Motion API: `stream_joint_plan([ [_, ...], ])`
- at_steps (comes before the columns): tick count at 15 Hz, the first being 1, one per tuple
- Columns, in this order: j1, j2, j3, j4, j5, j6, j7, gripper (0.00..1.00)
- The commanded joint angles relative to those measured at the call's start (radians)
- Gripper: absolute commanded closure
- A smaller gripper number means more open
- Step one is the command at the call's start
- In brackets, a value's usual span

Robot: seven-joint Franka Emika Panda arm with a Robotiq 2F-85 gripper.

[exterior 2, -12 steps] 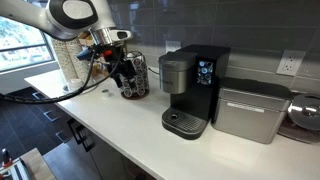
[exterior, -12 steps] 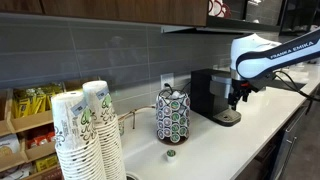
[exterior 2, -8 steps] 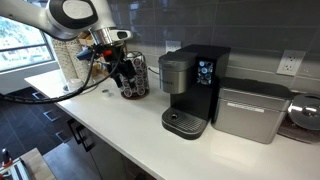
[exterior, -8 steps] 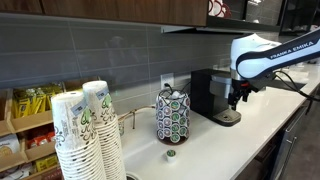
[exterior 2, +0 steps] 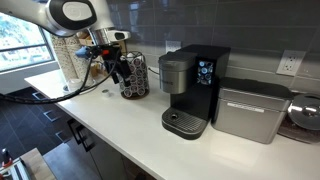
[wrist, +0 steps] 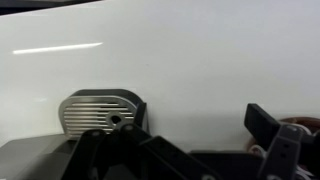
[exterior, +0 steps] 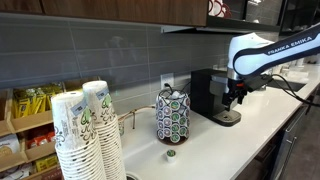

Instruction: Remove the white object from the rack

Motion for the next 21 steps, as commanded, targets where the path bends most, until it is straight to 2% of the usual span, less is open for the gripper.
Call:
stream_joint_plan([
  [1, 0.068, 0.015, -0.021, 0.018, 0.203, 0.015, 0.012, 0.0],
  [6, 0.12, 0.016, -0.029, -0.027, 0.447, 0.182, -0.028, 0.0],
  [10, 0.147, 0.025, -0.018, -0.076, 0.517, 0.38, -0.088, 0.0],
  [11, 0.132, 0.029, -0.013, -0.039, 0.476, 0.303, -0.043, 0.0],
  [21, 0.135, 0.031, -0.012, -0.04, 0.477, 0.319, -0.046, 0.0],
])
